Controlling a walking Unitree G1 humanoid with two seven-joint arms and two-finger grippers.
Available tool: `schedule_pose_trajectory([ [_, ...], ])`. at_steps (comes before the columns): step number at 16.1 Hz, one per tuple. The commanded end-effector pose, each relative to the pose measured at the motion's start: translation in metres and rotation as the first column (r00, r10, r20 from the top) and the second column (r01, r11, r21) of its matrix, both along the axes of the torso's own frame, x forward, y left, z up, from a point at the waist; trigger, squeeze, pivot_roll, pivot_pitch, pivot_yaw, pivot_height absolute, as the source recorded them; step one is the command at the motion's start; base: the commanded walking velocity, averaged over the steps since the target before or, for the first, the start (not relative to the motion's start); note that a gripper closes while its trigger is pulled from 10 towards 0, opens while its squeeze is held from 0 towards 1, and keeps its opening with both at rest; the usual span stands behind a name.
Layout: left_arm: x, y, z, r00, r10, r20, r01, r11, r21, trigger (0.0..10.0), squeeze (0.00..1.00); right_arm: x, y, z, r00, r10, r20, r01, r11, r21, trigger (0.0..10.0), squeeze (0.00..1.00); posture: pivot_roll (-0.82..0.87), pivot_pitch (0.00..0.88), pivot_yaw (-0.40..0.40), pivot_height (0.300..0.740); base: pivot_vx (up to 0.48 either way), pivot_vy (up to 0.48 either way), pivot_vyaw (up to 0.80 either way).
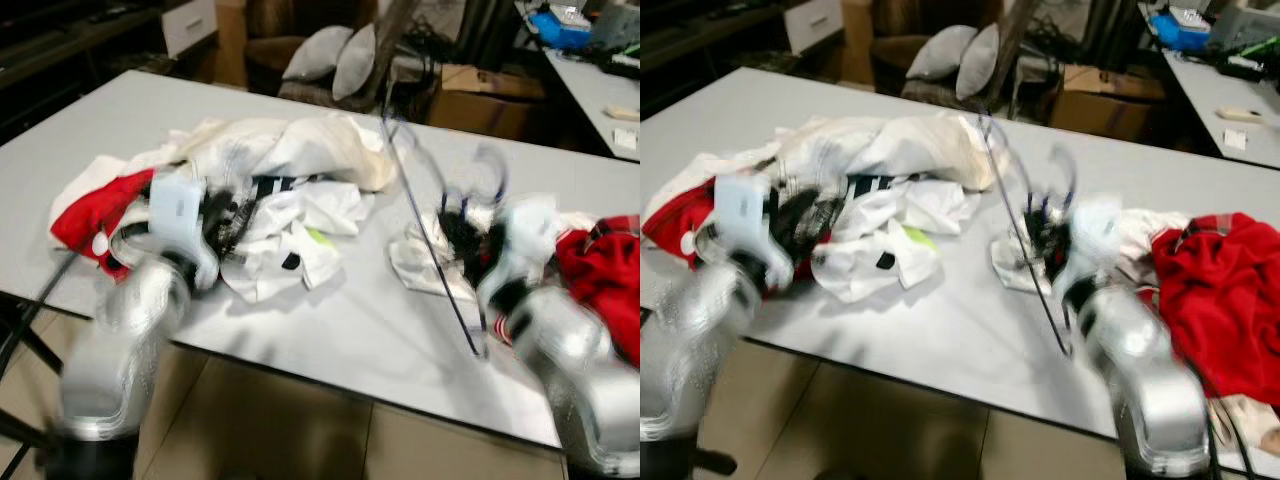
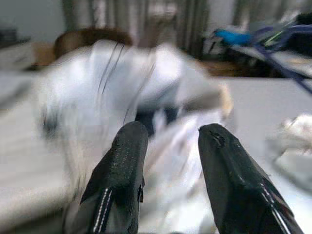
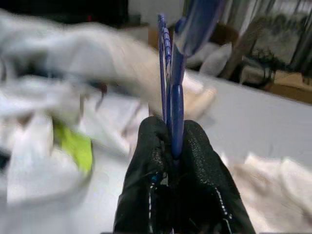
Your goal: Hang hanger
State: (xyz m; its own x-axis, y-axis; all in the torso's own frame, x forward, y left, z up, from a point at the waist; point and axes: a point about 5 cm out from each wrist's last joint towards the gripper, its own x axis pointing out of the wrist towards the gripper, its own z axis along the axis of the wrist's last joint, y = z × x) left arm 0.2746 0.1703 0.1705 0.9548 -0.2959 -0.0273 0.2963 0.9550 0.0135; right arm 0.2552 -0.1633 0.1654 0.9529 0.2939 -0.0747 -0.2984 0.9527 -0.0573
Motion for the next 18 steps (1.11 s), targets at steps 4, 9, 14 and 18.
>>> schedule_pose_trajectory([
  [4,-0.014,0.003,-0.016,0.994,0.107,-0.010,-0.106,0.994,0.037,10.0,0.00,-0.008,-0.010,-0.001,0.988,-0.153,0.016,0.152,0.988,0.023,10.0,0.00,0.04,0.000,-0.050,0.740,0.000,0.000,0.00],
  [9,-0.010,-0.008,-0.019,0.997,0.080,0.008,-0.080,0.995,0.063,10.0,0.00,-0.015,-0.014,-0.014,0.979,-0.201,-0.044,0.204,0.976,0.071,10.0,0.00,0.04,0.000,-0.035,0.740,0.000,0.000,0.00],
  [14,-0.007,-0.013,-0.022,0.999,0.032,-0.017,-0.032,0.999,0.035,10.0,0.00,-0.025,-0.018,-0.019,0.968,-0.239,-0.077,0.246,0.964,0.101,10.0,0.00,0.01,0.000,0.002,0.740,0.000,0.000,-0.65],
  [18,-0.008,-0.015,-0.022,1.000,0.022,-0.020,-0.022,0.999,0.034,10.0,0.00,-0.026,-0.017,-0.020,0.968,-0.234,-0.088,0.242,0.965,0.101,10.0,0.00,0.01,0.000,-0.002,0.740,-0.060,0.000,-0.46],
])
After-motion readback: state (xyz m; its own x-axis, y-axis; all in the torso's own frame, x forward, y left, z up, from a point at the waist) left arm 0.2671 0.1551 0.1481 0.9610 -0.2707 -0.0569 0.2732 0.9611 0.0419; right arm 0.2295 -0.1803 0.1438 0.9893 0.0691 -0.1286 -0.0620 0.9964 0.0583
